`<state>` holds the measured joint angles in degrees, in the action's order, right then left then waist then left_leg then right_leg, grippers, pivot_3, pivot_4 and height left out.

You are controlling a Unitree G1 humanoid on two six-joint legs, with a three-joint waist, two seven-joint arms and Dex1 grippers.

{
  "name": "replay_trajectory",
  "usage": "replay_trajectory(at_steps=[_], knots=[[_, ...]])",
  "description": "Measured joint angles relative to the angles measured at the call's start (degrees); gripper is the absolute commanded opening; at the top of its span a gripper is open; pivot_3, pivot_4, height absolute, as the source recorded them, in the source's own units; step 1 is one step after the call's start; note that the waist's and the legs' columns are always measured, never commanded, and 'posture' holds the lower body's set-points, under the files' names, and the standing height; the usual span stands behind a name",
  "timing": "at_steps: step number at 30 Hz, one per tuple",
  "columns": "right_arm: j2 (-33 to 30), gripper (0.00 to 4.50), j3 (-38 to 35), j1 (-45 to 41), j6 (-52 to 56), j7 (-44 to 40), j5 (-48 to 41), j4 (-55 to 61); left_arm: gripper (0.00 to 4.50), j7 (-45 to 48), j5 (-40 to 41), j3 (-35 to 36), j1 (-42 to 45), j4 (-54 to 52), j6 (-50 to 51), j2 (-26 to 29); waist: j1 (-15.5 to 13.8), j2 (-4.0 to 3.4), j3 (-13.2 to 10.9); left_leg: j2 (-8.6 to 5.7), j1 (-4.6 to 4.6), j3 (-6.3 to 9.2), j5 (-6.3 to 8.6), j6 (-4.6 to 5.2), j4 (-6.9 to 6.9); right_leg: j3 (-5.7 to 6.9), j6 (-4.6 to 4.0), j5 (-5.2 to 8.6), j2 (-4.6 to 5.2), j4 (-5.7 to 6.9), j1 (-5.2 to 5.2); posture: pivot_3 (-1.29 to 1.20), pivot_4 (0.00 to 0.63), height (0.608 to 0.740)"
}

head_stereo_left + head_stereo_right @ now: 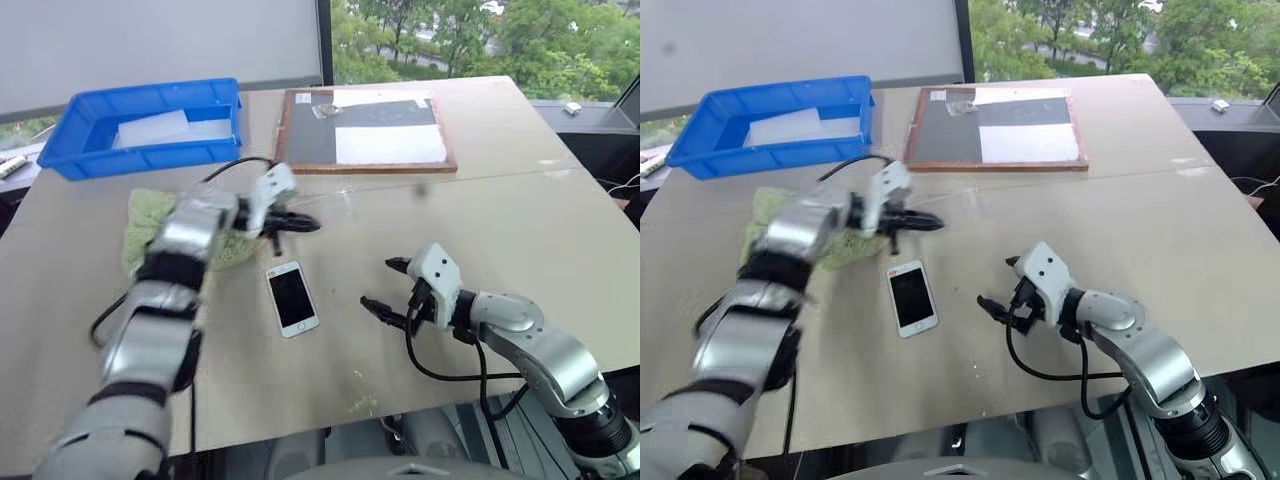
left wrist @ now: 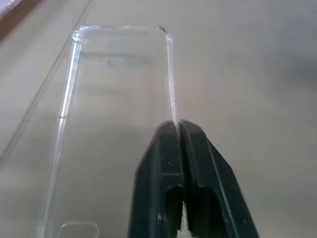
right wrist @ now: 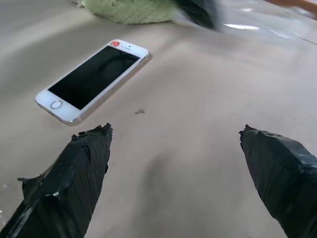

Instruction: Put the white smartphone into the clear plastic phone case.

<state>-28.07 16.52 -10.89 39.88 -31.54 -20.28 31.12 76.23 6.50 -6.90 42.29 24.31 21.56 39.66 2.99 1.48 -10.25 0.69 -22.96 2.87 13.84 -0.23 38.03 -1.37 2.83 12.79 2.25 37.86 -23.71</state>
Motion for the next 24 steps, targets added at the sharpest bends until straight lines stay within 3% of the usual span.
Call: replay_trajectory(at_steps=[3,9,12,20,21,22,24], knots=[[-0.26,4.50,-0.23,-0.07,-0.26,-1.16,-0.05,-0.27,0.07,-0.42,3.92,3.70,-9.72,-14.03,8.85,5.26,-0.90,-0.03,-0.03,0.02,-0.04,-0.01,0.00,0.00,0.00,0.11,0.02,0.03,0.01,-0.01,0.00,0.00,0.150,0.740],[-0.75,4.50,-1.08,-0.09,-1.36,-3.39,-0.51,-0.47,0.07,-1.12,10.02,11.59,-22.07,-28.05,15.49,13.36,-1.99,-0.04,-0.05,0.04,0.08,-0.07,0.00,0.00,0.04,0.10,0.00,0.27,0.03,-0.03,0.05,0.00,0.150,0.740],[-0.96,4.50,-1.57,0.07,-1.52,-4.19,-0.52,-0.59,0.07,-2.05,9.70,13.04,-27.99,-29.12,14.51,16.40,-2.00,-0.11,-0.08,0.06,0.10,-0.09,0.00,0.00,0.01,0.09,-0.01,0.27,0.00,0.00,0.02,0.00,0.150,0.740],[-0.82,4.50,-1.58,0.24,-1.85,-4.70,-0.49,-0.59,0.07,-9.86,9.33,14.23,-33.99,-29.49,15.47,16.65,-1.97,-0.10,-0.08,0.08,0.06,-0.16,0.01,-0.01,0.01,0.04,-0.01,0.28,0.01,-0.04,0.01,0.00,0.150,0.740],[-0.80,4.50,-1.59,0.28,-1.85,-4.68,-0.50,-0.59,0.59,-10.23,9.51,14.39,-34.49,-29.22,15.22,16.61,-2.00,-0.10,-0.08,0.08,0.06,-0.15,0.01,-0.01,-0.01,0.06,-0.01,0.28,0.00,-0.03,0.00,0.00,0.150,0.740],[-0.80,4.50,-1.59,0.34,-1.85,-4.68,-0.50,-0.59,0.72,-10.31,9.78,14.97,-34.85,-28.75,14.78,16.48,-2.03,-0.10,-0.08,0.10,0.06,-0.13,0.00,-0.01,-0.02,0.08,-0.02,0.28,-0.01,-0.03,0.00,0.00,0.150,0.740],[-0.82,4.50,-1.61,0.50,-1.86,-4.70,-0.50,-0.59,1.66,-9.95,11.09,16.36,-35.25,-27.65,14.14,16.45,-2.04,-0.11,-0.08,0.11,0.07,-0.14,0.01,-0.01,-0.02,0.08,-0.02,0.28,-0.01,-0.03,0.00,0.00,0.150,0.740]])
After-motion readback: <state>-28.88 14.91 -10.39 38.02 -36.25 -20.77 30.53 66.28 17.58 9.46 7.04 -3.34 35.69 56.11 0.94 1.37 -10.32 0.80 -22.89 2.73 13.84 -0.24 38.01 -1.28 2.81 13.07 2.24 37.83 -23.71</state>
